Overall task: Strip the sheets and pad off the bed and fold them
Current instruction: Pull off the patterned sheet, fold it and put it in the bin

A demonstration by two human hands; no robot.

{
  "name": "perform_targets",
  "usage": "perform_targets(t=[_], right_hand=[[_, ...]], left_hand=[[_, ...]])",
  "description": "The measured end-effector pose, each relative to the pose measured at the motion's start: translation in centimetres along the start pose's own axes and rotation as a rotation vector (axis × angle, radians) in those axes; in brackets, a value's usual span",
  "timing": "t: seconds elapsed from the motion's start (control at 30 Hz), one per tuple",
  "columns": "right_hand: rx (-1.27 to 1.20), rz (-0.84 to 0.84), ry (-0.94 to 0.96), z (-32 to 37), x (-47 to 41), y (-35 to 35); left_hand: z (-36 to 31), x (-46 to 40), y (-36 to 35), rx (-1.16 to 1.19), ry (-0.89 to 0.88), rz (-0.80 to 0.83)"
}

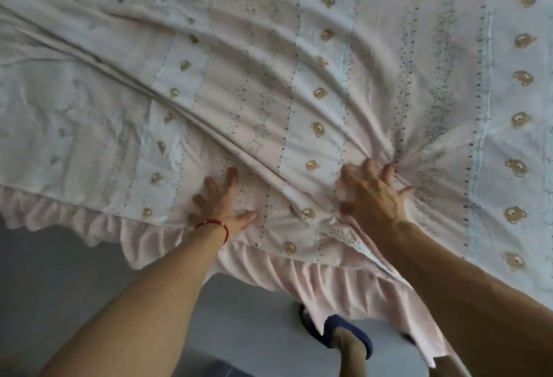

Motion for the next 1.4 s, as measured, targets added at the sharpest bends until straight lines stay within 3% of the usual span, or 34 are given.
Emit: perform_targets(t=[0.27,0.63,0.77,0.83,0.87,0.93,1.0,1.03,1.13,1.23,1.3,1.4], right_hand=[[0.125,0.065,-0.179,0.7,-0.8,-0.6],[0.218,0.035,-0.236,1.1,0.1,-0.8],[0.130,0.076,-0.334,2.4,0.5,1.2],[0.080,0.011,-0.417,4.1,0.9,3.6],[0.077,-0.078,-0.408,5.5,1.4,5.4],[0.012,-0.268,-0.224,12.0,1.9,7.8],[-0.100,-0.262,-0.019,18.6,1.4,7.3],[-0.108,-0.217,0.029,20.9,0.5,6.2],[-0.079,-0.227,0.064,22.0,-2.7,6.0],[-0.078,-0.250,-0.086,18.2,-5.2,7.9],[-0.077,-0.266,-0.185,16.0,-6.1,8.8],[-0.206,-0.567,-0.270,15.6,-4.1,10.9]], left_hand=[[-0.9,0.0,-0.6,0.008,-0.019,0.011],[-1.8,0.3,-1.9,0.009,0.047,0.064],[-2.0,1.1,-1.0,-0.028,-0.058,0.154],[-1.2,1.7,1.1,-0.036,-0.174,0.168],[-1.0,1.9,2.9,0.010,-0.239,0.117],[0.3,1.1,9.2,0.080,-0.366,-0.190],[1.1,-1.3,14.2,0.013,-0.384,-0.460],[0.6,-3.1,15.8,-0.072,-0.415,-0.516],[-3.3,-7.5,19.1,-0.291,-0.689,-0.604],[-7.1,-9.6,22.7,-0.297,-0.977,-0.613],[-9.6,-10.6,24.4,-0.285,-1.016,-0.559],[-11.9,-12.4,25.3,-0.259,-0.924,-0.498]])
Point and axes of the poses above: each hand's wrist, its own x-axis away from the middle knuckle, its own y-axis out of the back of the hand, z = x × y, the point moved 10 cm from there along -x, towards the middle knuckle, and after that the axes turned 1 degree about x, right-handed, at the moved point
